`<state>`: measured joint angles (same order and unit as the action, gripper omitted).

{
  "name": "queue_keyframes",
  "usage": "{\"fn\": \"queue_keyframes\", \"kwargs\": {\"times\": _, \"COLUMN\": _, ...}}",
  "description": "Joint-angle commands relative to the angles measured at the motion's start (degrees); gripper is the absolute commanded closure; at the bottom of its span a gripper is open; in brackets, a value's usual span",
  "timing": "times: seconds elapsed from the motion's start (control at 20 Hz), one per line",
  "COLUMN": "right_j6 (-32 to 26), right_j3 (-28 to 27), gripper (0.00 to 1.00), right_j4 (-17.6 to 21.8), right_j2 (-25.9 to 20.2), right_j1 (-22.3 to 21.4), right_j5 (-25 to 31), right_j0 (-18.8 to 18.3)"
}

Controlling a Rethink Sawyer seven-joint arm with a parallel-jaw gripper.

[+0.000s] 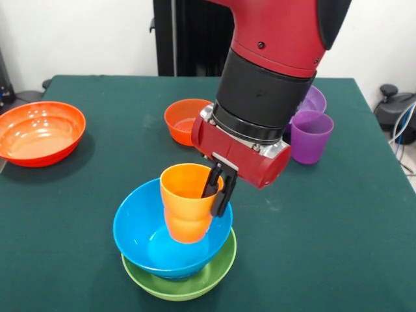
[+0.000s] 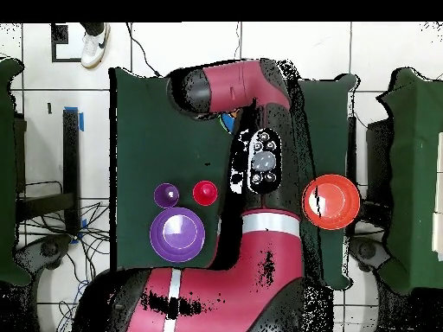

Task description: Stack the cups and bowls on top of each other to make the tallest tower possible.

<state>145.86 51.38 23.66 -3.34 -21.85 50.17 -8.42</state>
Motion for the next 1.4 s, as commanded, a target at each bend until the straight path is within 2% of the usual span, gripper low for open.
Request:
{"fn": "queue_keyframes", "kwargs": {"times": 0.05, "right_j6": 3.1, "right_j3": 6.0, "gripper": 1.0, "right_j4": -1.2, "right_j2": -0.5, "right_j1": -0.2, "right_j5": -2.5, "right_j0": 1.3}}
{"fn": "queue_keyframes", "kwargs": {"times": 1.4, "right_j6": 3.7, "right_j3": 6.6, "gripper": 1.0, "right_j4": -1.9, "right_j2": 2.6, "right_j1": 1.4, "right_j5": -5.9, "right_j0": 3.7}}
